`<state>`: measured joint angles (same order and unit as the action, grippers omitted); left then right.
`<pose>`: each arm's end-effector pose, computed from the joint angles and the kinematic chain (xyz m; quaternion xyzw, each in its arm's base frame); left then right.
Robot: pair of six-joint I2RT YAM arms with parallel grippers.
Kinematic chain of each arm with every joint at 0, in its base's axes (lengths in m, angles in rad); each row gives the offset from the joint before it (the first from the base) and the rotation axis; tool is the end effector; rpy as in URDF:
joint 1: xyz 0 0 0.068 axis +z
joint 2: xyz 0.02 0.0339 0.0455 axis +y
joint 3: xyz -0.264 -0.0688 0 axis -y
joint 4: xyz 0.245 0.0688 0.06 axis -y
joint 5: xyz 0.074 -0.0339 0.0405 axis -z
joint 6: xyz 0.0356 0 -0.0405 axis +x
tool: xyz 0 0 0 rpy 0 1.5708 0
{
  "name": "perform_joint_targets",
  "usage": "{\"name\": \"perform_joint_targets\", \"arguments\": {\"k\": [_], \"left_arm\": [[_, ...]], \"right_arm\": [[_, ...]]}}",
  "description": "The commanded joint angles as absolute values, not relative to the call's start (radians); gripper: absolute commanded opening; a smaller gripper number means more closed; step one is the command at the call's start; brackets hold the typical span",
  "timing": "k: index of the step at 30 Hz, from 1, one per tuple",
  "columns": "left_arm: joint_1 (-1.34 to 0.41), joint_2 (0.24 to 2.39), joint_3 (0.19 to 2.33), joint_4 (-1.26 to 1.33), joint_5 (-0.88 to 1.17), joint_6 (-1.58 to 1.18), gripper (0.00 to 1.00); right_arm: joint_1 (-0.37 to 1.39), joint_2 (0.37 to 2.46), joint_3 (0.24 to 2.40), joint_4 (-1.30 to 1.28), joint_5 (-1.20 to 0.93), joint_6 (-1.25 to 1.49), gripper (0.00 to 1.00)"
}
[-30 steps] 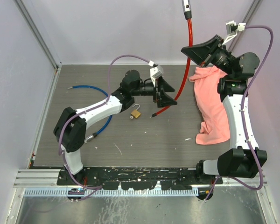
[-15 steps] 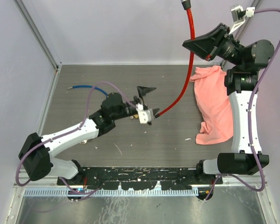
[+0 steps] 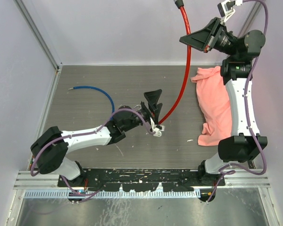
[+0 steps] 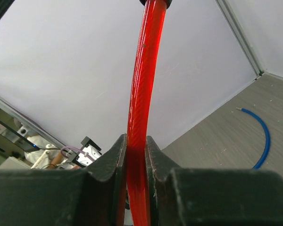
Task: Lock with the key
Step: Adjust the lock.
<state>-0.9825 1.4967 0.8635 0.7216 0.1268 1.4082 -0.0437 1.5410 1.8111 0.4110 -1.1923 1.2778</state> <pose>0.1862 -0.2873 0.2898 0.6440 0.2036 0.1137 0.7286 0.3011 0.0199 0.5555 -0.1816 0.5922 0.6293 0.4694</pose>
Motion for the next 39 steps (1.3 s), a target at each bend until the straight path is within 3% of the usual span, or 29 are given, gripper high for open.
{"name": "perform_joint_targets", "arguments": {"k": [1,15,22,39], "left_arm": [[-1.000,1.473,0.900,0.893,0.153,1.440,0.99],[-1.176,1.507,0.925,0.910,0.186,1.556,0.98],[-1.164,1.603,0.950,0.927,0.058,1.756,0.98],[-1.150,1.654,0.962,0.843,0.120,2.010,0.98]], "right_arm": [[-0.042,1.510,1.869,0.479,-1.158,1.375,0.01],[-0.027,1.538,1.790,0.361,-1.077,1.313,0.01],[-0.002,1.518,1.762,0.347,-1.083,1.328,0.01],[0.017,1.540,1.773,0.184,-1.078,1.216,0.01]]}}
